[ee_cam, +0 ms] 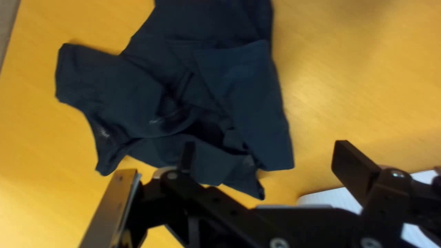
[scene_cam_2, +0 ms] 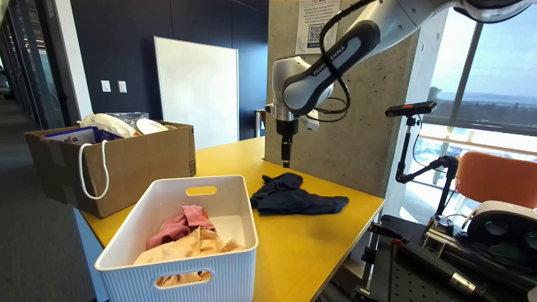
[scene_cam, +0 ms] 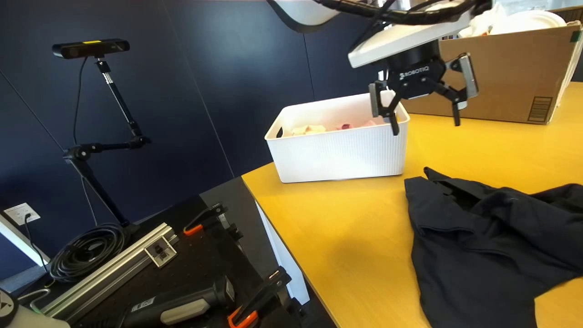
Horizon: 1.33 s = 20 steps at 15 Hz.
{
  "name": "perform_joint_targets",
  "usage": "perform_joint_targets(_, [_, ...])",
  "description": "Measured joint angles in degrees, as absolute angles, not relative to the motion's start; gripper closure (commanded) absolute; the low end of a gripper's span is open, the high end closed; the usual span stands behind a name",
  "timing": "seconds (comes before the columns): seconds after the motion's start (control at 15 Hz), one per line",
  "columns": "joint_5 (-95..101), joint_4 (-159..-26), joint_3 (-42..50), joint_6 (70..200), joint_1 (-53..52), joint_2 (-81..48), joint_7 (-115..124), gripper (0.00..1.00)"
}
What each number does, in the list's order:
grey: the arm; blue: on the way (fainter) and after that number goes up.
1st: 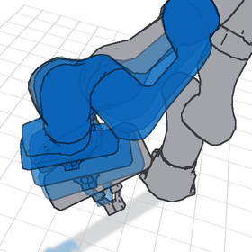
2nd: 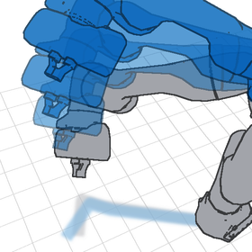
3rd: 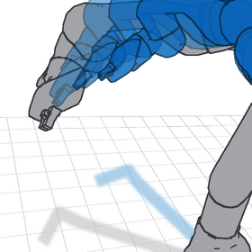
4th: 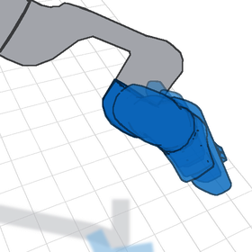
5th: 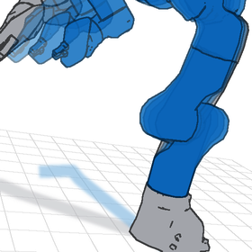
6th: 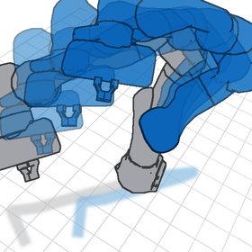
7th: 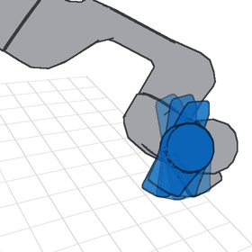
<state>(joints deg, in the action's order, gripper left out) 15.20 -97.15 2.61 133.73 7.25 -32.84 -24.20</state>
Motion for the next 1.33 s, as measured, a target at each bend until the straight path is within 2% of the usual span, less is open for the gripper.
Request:
perform_joint_targets(0.53, [5.0, -112.3, 1.9, 131.8, 8.7, -28.1, -19.7, 0.00])
perform_joint_targets(1.33, [-1.0, -111.3, 3.8, 142.1, 12.9, -36.6, -9.0, 0.00])
